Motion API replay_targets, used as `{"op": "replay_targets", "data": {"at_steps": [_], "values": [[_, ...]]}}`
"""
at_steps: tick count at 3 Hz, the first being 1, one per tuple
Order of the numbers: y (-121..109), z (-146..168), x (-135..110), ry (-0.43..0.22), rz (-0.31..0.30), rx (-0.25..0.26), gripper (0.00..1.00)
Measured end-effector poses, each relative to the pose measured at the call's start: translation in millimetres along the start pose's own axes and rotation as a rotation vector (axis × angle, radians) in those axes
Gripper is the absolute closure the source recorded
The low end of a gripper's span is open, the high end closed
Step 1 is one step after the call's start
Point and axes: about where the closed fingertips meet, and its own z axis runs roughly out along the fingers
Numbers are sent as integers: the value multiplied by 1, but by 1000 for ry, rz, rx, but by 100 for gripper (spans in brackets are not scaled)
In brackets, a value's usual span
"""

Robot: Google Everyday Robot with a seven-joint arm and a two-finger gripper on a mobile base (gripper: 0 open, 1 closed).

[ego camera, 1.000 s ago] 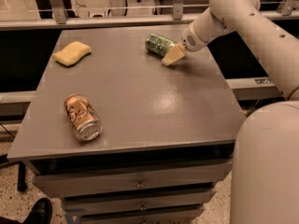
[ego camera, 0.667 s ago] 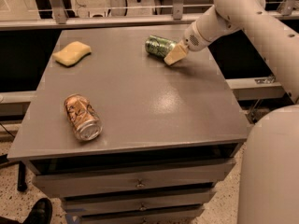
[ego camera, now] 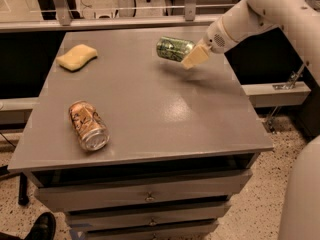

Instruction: Move green can near orange can

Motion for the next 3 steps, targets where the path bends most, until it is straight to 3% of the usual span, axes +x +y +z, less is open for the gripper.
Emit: {"op": "replay_targets", "data": {"at_steps": [1,3], "values": [[39,-15,12,6,-69,-91,100],[140,-19,39,37,-262,-343,100]]}}
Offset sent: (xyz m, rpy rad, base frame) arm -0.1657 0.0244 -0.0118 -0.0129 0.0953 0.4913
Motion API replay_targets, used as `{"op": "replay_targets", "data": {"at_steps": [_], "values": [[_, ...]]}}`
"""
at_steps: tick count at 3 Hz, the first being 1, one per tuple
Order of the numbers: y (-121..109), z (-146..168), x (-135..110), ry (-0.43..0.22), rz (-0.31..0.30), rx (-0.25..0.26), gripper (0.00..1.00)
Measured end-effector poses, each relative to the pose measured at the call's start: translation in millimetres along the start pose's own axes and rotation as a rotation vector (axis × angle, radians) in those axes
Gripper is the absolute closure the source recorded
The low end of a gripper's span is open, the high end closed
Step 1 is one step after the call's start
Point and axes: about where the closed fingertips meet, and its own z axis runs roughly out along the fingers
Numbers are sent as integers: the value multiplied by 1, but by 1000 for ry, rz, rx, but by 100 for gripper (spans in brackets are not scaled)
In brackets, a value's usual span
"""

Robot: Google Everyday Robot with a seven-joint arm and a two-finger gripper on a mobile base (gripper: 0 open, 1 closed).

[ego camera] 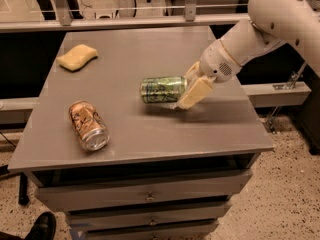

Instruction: Move green can near orange can

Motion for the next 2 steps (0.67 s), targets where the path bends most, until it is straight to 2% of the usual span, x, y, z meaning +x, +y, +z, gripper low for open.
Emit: {"op": "replay_targets", "data": {"at_steps": [1,2], "values": [[40,19,-8,-1,-80,-101,100],[70,34,-19,-13,-135,-174,100]]}}
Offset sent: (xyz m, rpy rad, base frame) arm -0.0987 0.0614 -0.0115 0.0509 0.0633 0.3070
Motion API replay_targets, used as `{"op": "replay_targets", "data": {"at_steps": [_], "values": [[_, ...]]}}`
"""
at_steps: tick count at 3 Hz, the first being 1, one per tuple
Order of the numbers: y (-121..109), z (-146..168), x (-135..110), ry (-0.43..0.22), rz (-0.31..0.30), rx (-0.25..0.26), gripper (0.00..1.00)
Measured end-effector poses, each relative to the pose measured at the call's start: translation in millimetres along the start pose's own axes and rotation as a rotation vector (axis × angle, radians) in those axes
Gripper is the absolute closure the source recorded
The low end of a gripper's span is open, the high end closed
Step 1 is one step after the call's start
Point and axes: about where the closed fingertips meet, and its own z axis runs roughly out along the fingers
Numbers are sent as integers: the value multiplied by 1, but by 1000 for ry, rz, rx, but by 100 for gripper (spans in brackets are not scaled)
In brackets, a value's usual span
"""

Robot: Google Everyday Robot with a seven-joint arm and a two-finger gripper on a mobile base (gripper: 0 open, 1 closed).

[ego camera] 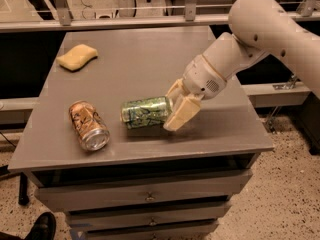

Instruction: Move green can near orange can

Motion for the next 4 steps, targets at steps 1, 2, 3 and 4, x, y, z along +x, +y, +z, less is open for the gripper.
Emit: {"op": "replay_targets", "data": {"at_steps": [1,2,3,4], "values": [[14,12,-13,-7,-39,-39,83],[23,20,-20,-6,-58,-62,59],[27,25,-24,-6,-65,-73,37],[30,26,-25,-4,-68,-79,13]]}}
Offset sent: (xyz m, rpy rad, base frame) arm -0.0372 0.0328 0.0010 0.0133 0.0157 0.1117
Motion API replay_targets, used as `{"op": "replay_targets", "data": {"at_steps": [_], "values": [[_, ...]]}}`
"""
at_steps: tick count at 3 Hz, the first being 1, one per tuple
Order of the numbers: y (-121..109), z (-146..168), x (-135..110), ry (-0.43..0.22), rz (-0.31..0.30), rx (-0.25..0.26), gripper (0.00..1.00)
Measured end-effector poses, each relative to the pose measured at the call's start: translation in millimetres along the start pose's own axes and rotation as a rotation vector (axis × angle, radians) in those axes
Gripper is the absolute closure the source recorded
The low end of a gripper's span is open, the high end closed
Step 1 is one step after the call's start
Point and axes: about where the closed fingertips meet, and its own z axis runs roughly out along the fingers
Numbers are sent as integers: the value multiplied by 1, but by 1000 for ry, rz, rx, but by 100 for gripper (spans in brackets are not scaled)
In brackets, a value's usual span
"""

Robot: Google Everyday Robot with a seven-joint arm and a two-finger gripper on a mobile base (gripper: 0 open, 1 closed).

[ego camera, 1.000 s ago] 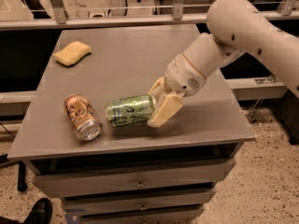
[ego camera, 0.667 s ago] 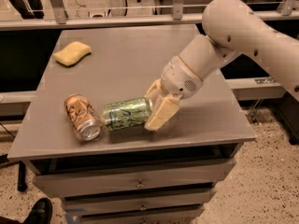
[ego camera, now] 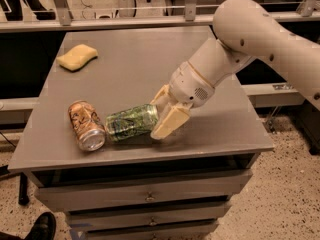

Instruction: Move green can near orange can

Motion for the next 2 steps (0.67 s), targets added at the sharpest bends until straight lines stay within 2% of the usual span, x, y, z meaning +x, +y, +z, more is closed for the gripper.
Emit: {"op": "replay_targets", "data": {"at_steps": [1,2], "values": [[1,0,0,3,1,-2,0],[1,0,1,4,3,0,0]]}}
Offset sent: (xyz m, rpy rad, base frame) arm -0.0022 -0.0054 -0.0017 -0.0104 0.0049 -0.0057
